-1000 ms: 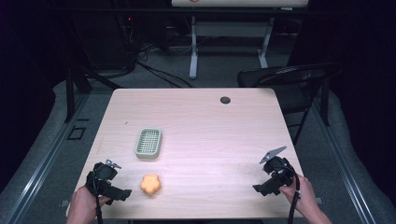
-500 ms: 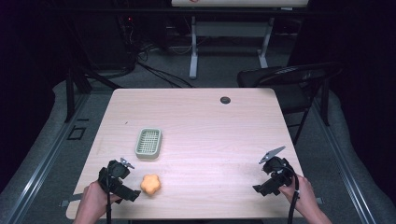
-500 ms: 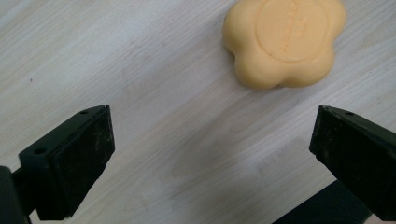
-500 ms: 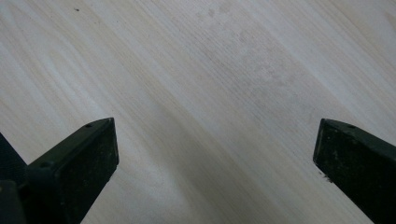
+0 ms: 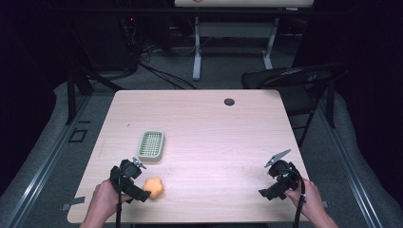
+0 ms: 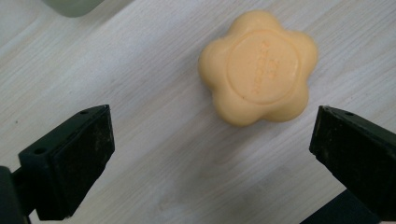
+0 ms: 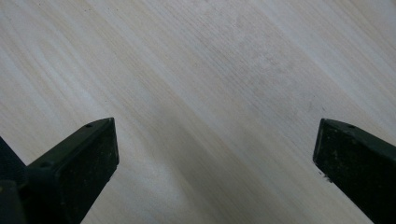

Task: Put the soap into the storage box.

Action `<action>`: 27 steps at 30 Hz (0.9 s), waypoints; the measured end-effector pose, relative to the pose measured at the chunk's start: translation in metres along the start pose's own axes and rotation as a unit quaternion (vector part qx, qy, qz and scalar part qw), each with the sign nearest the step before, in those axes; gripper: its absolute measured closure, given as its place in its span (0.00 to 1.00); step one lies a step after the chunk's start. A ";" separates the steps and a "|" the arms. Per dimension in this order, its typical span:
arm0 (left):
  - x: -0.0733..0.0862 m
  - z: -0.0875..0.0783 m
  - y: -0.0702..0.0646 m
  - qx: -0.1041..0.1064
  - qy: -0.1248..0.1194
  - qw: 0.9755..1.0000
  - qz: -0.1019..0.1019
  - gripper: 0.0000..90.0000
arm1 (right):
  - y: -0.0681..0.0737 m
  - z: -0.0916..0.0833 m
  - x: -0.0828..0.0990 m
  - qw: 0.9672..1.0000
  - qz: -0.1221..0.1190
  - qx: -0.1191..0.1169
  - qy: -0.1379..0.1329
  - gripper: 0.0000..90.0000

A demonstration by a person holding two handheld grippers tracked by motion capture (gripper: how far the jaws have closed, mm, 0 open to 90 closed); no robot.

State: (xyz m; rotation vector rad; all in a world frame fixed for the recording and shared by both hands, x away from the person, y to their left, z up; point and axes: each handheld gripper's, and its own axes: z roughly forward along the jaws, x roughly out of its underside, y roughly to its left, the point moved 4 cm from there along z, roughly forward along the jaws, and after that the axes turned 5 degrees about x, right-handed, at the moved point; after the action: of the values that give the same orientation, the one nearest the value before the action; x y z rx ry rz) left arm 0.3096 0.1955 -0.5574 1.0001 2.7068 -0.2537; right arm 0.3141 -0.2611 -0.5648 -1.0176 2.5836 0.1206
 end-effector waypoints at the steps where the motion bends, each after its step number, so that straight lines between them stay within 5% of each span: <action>1: -0.001 0.001 -0.001 0.000 0.002 1.000 0.001 0.00 | 0.000 0.000 0.000 1.000 -0.001 0.003 0.002 0.00; 27: -0.020 0.032 -0.013 0.008 0.053 0.998 0.019 0.00 | 0.001 0.004 0.001 1.000 0.004 0.002 0.012 0.02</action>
State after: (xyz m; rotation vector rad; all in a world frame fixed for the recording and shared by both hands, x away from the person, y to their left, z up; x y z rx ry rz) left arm 0.3214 0.1658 -0.5809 1.0981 2.7807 -0.2233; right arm 0.3142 -0.2599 -0.5689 -1.0133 2.6096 0.1066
